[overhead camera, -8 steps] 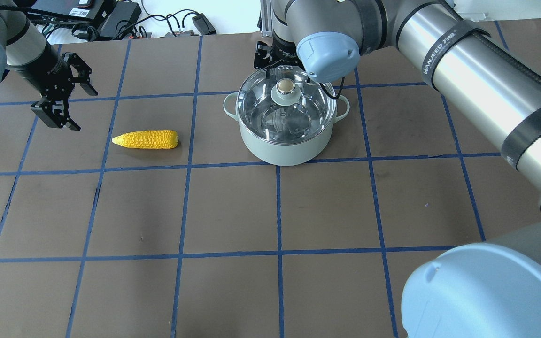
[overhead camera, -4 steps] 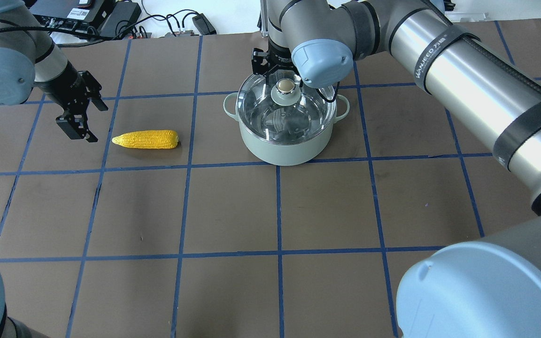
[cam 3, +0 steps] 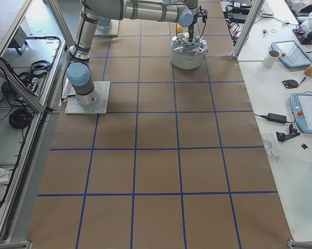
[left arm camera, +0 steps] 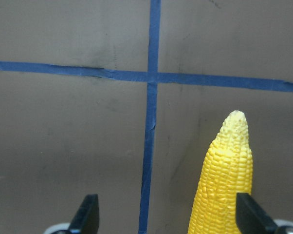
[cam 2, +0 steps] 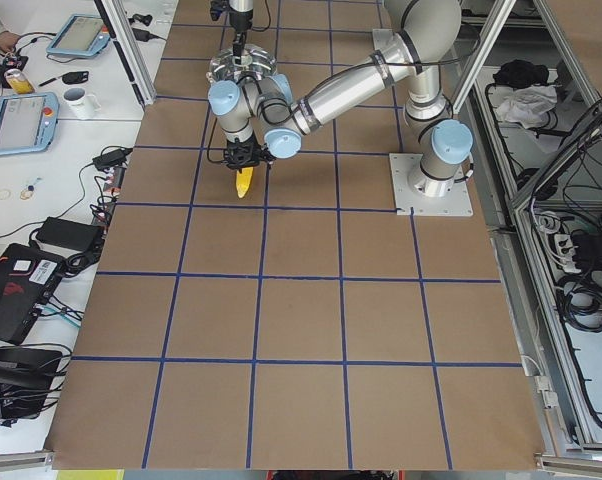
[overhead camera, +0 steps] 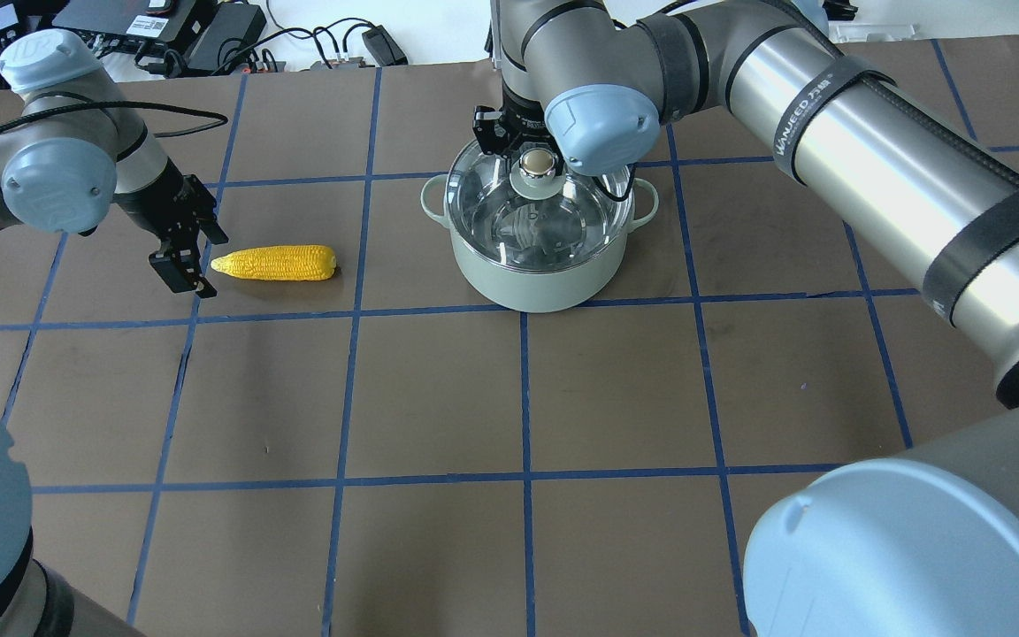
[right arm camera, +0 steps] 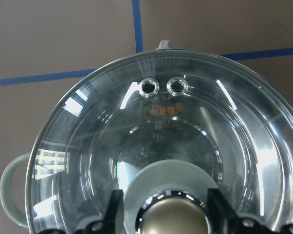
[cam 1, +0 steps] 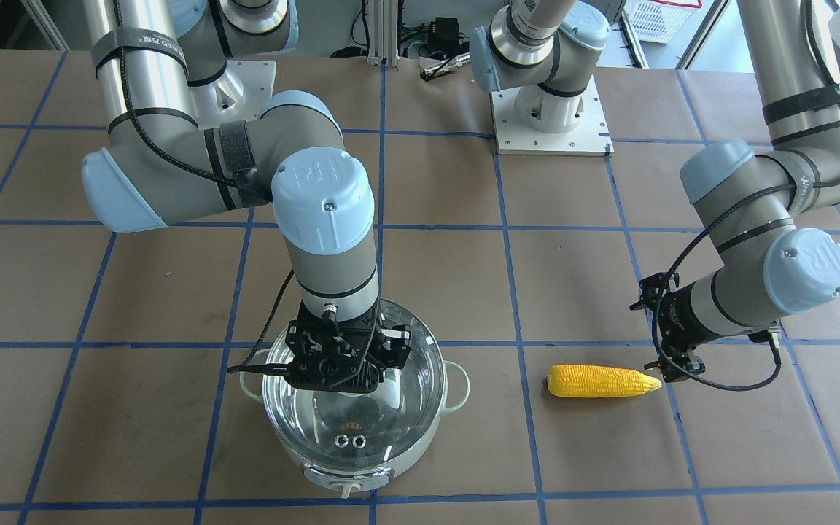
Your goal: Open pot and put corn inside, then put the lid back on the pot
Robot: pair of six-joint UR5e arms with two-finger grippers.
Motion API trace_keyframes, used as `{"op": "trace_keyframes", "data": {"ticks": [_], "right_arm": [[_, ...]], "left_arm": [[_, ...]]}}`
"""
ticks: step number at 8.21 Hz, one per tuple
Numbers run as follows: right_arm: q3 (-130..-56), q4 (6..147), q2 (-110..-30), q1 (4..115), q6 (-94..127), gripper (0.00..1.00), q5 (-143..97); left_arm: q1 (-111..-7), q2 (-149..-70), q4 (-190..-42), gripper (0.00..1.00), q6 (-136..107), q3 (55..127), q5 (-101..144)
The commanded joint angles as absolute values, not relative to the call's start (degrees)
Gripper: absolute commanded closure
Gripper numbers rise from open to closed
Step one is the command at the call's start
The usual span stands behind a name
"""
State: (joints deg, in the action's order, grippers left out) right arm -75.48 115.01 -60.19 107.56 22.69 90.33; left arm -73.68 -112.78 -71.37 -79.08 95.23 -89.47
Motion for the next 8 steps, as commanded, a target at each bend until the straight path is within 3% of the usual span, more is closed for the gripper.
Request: {"op": "trace_keyframes", "data": {"ticks": [1,2,4,8], "right_arm": [[-75.5,114.9,-60.3,107.6,20.8,0.64,91.1],[-75.5,114.7,-60.4,107.6,20.7,0.70,91.1],[-74.5,114.6,-60.9,107.6,20.7,0.72,91.4],[-76.1,103.9,-73.1,105.7,17.1,0.72,91.8]], "left_arm": [[-75.8,-114.2,-70.0,0.00,-82.8,95.5,-89.4],[-76.5,-115.3,-65.8,0.00,-83.8,95.5,-89.0],[-77.1,-116.3,-63.7,0.00,-81.3,95.4,-89.3],[-79.4,-118.3,-59.7,0.00,-78.2,95.4,-88.9]]}}
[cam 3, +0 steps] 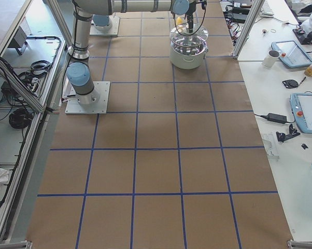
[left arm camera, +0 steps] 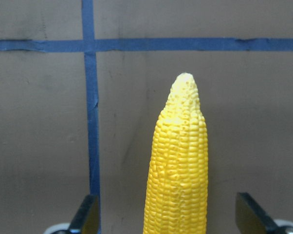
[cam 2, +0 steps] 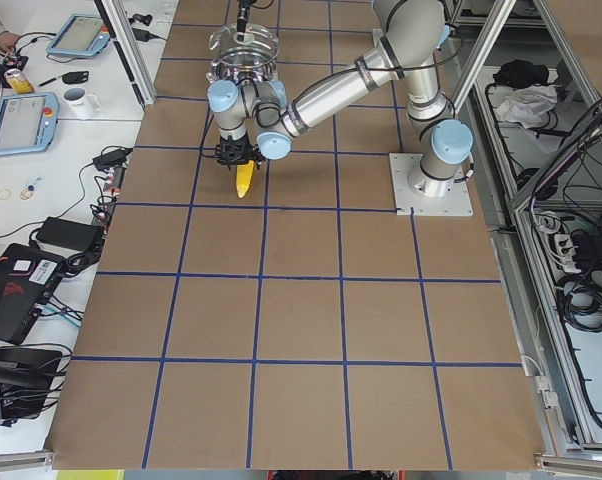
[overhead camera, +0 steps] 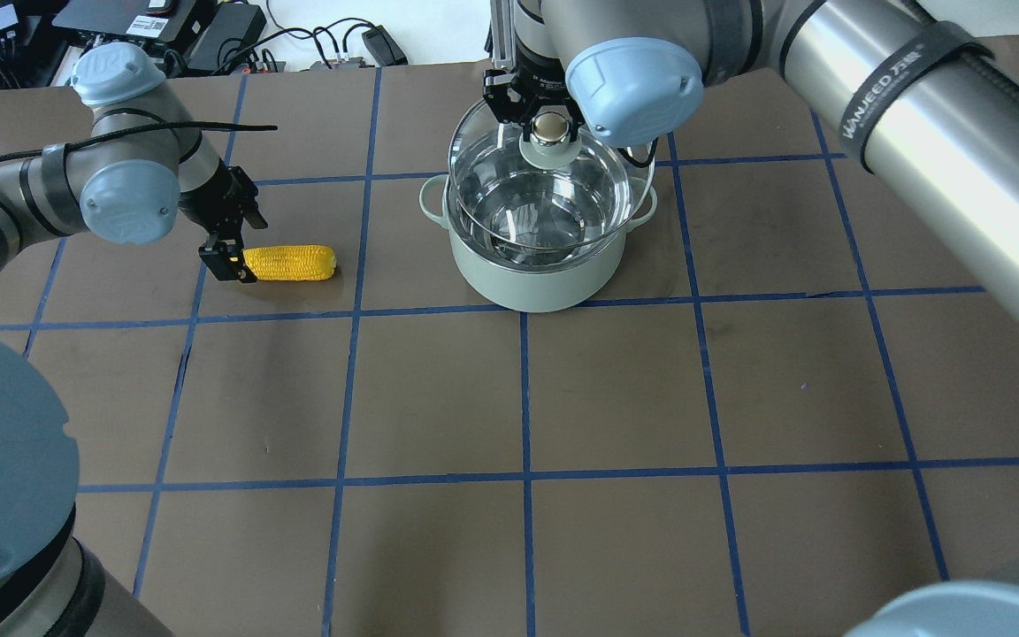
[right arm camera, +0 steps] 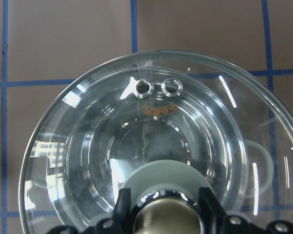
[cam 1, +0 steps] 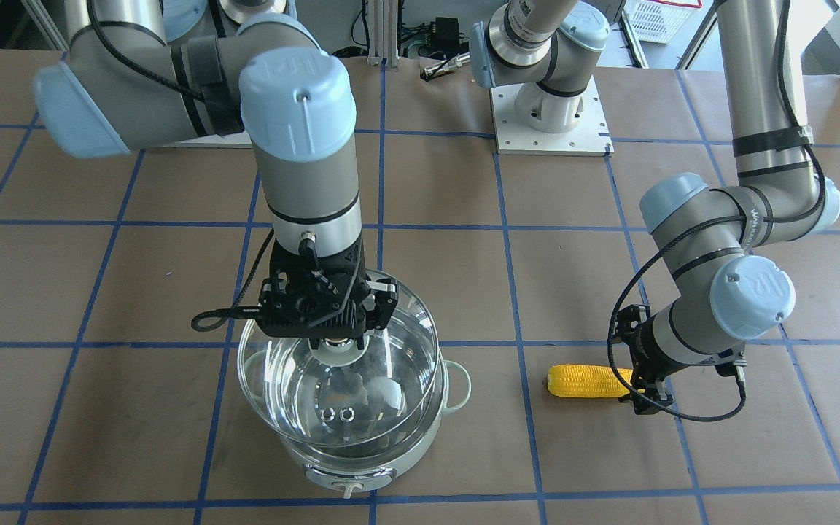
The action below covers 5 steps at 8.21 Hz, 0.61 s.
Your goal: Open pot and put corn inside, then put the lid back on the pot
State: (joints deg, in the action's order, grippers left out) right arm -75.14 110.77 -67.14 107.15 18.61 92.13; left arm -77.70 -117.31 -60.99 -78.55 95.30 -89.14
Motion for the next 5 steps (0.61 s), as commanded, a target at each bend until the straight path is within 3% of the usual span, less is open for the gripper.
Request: {"op": "trace_keyframes", "data": {"ticks": [1,5], "right_arm": [[-76.8,100.5,-75.3,103.2,16.8,0.72,91.6],[-82.7,86.0,-89.6,91.9,5.9,0.72,89.9]], "left_arm": [[-79.5,-118.4,-59.5,0.00,-78.0,95.4,-88.8],[-79.6,-119.7,-59.5,0.00,-78.1,95.5,-86.8]]}}
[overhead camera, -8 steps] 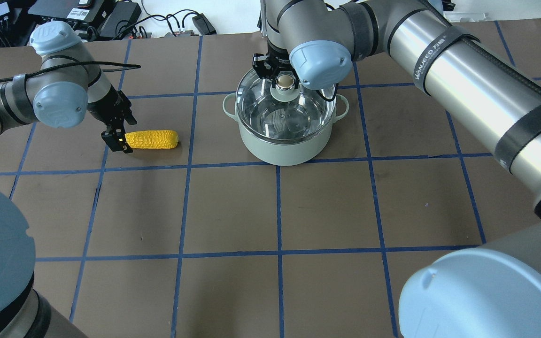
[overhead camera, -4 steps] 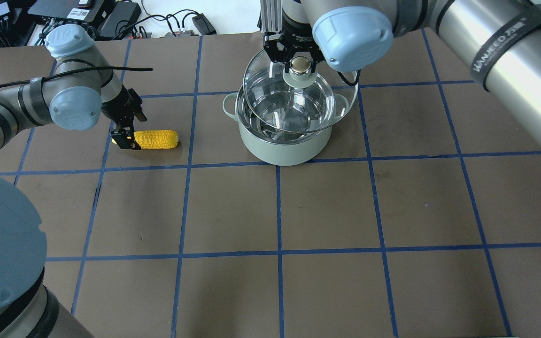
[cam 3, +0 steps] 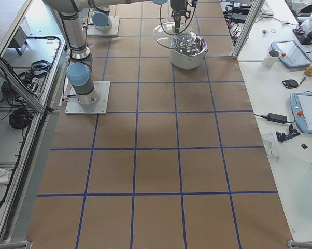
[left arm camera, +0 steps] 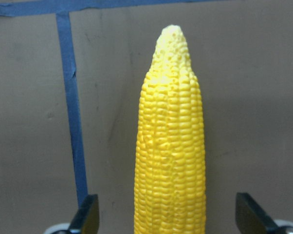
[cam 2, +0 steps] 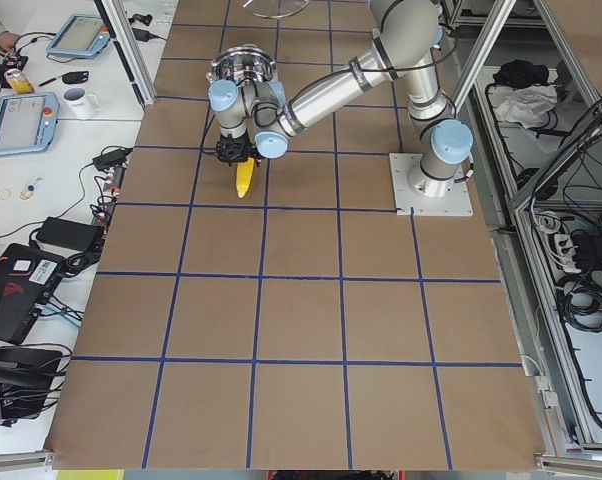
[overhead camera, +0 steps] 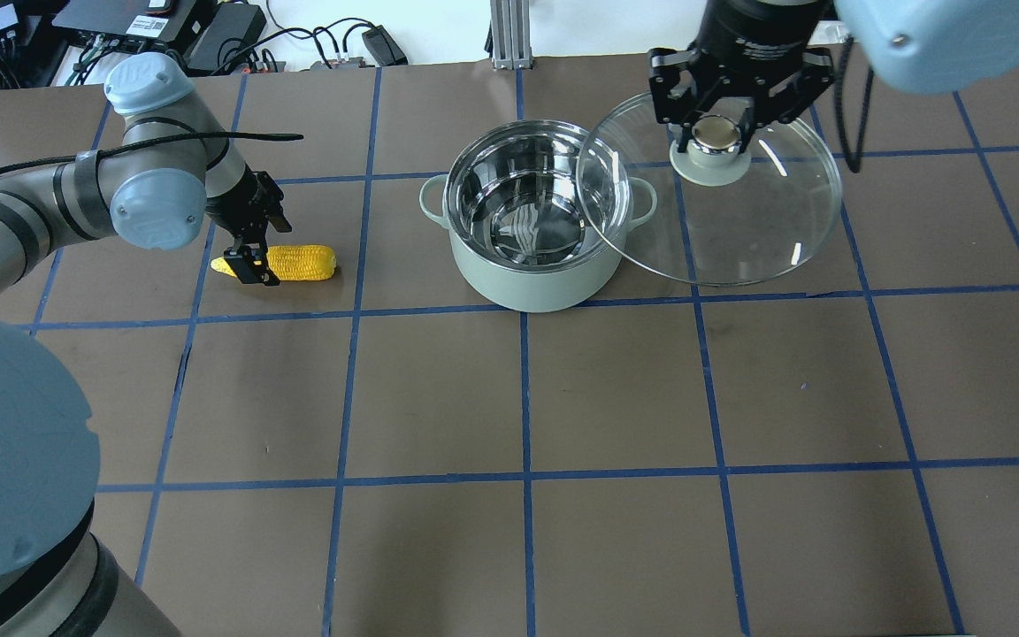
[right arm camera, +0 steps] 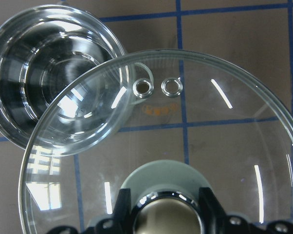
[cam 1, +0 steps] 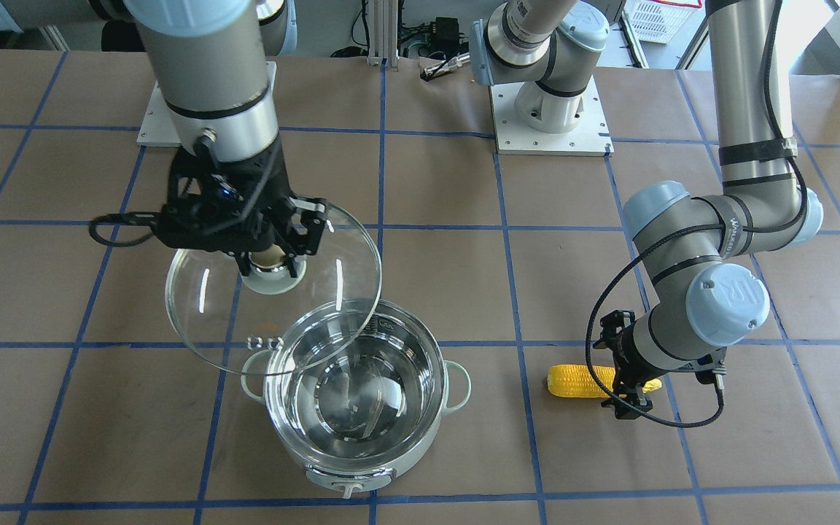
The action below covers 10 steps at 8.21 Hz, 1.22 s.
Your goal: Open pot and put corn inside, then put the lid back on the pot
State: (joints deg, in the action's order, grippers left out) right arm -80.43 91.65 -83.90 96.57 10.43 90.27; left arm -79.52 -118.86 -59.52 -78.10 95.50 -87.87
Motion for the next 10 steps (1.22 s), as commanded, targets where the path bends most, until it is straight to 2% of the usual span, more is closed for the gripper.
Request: {"op": "trace_keyframes", "data": {"ticks": [1,3,4,6,7,9,10], "right_arm": [[-84.5,85.2,-90.4,91.8,5.3,0.74,90.1],[-85.5,86.2,-91.1,92.2,5.5,0.74,89.5],[-86.0,86.2,-91.4,92.2,5.2,0.74,89.6],[-86.0,86.2,-91.4,92.2,5.3,0.74,89.6],[-86.0,86.2,-91.5,92.2,5.3,0.74,89.6],[-86.0,86.2,-91.6,92.2,5.3,0.74,89.6],[-86.0,86.2,-91.6,92.2,5.3,0.74,89.6]], "left_arm": [[-79.7,-119.7,-59.6,0.00,-78.3,95.6,-86.7],[-80.0,-119.7,-59.9,0.04,-78.9,95.7,-86.7],[-80.1,-119.7,-60.5,0.14,-78.9,95.6,-86.7],[-80.2,-119.7,-60.6,0.39,-79.8,95.7,-86.8],[-80.2,-119.8,-60.6,0.68,-79.9,95.6,-86.7],[-80.4,-119.3,-61.8,1.00,-82.1,95.4,-86.9],[-81.0,-118.0,-64.5,1.00,-83.6,95.3,-86.9]]}}
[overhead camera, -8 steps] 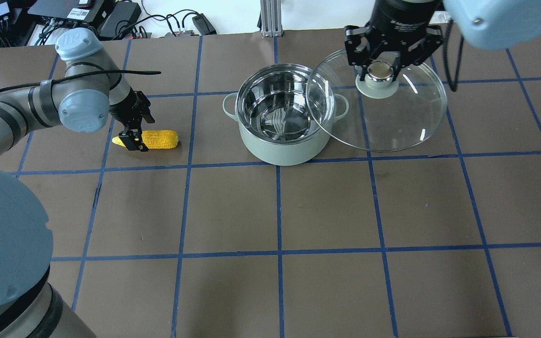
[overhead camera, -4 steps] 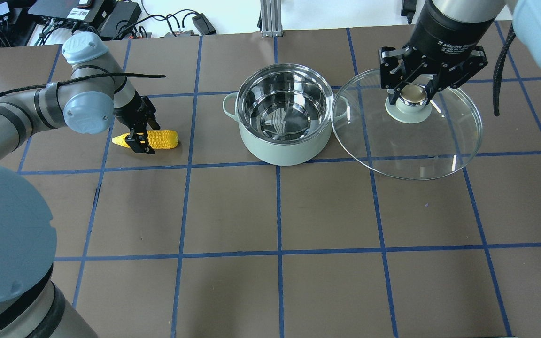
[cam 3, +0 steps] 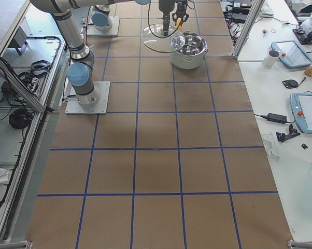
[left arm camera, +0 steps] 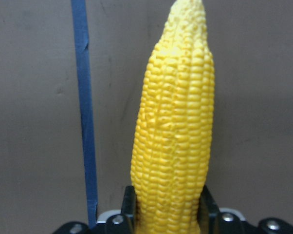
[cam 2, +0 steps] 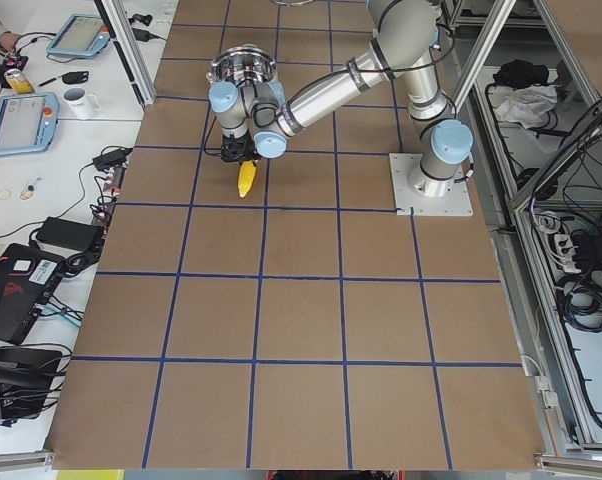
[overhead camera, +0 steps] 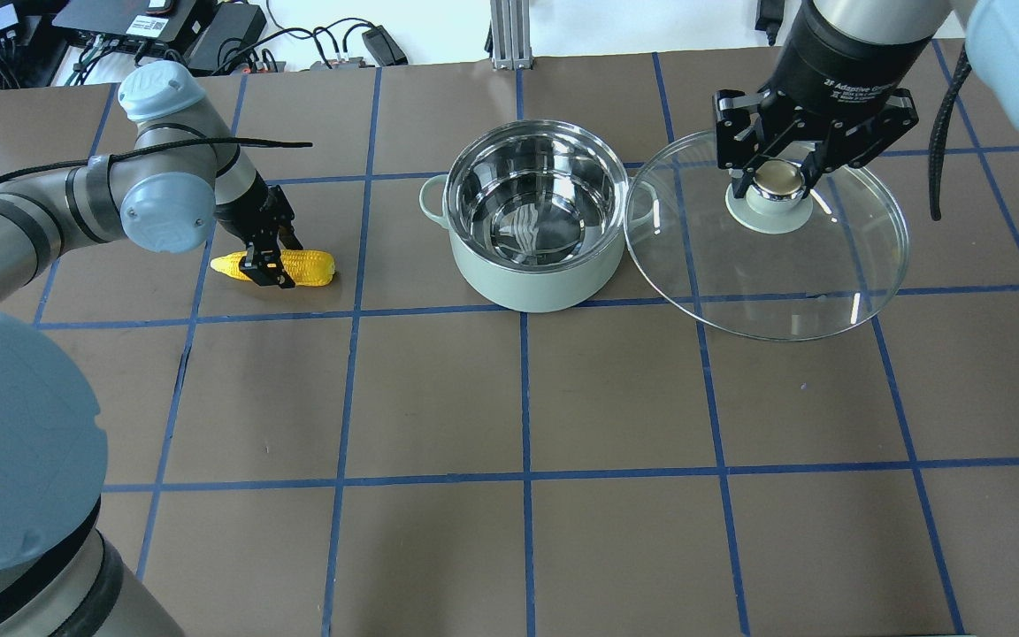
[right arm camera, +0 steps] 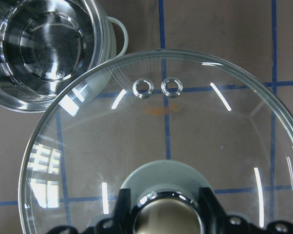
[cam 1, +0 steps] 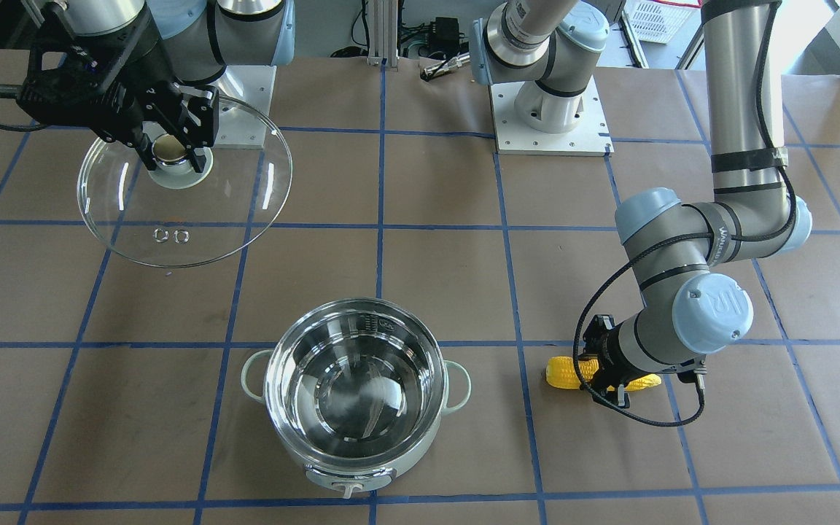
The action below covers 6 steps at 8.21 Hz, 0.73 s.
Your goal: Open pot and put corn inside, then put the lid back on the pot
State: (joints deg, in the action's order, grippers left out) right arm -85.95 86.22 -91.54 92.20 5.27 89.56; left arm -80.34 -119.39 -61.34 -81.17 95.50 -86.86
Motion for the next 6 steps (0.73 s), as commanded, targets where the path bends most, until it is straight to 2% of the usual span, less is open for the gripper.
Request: {"op": "trace_keyframes", "data": {"ticks": [1,3,6], "right_arm": [[-86.0,86.2,-91.6,92.2,5.3,0.74,89.6],[-86.0,86.2,-91.6,92.2,5.3,0.74,89.6],[-86.0,86.3,-91.6,92.2,5.1,0.74,89.6]], "left_arm": [[-81.8,-115.9,-68.3,1.00,-84.3,95.2,-86.9],[-83.6,-110.9,-72.0,1.00,-85.2,91.8,-86.9],[-89.4,-109.2,-80.1,1.00,-89.2,80.7,-84.4]]}}
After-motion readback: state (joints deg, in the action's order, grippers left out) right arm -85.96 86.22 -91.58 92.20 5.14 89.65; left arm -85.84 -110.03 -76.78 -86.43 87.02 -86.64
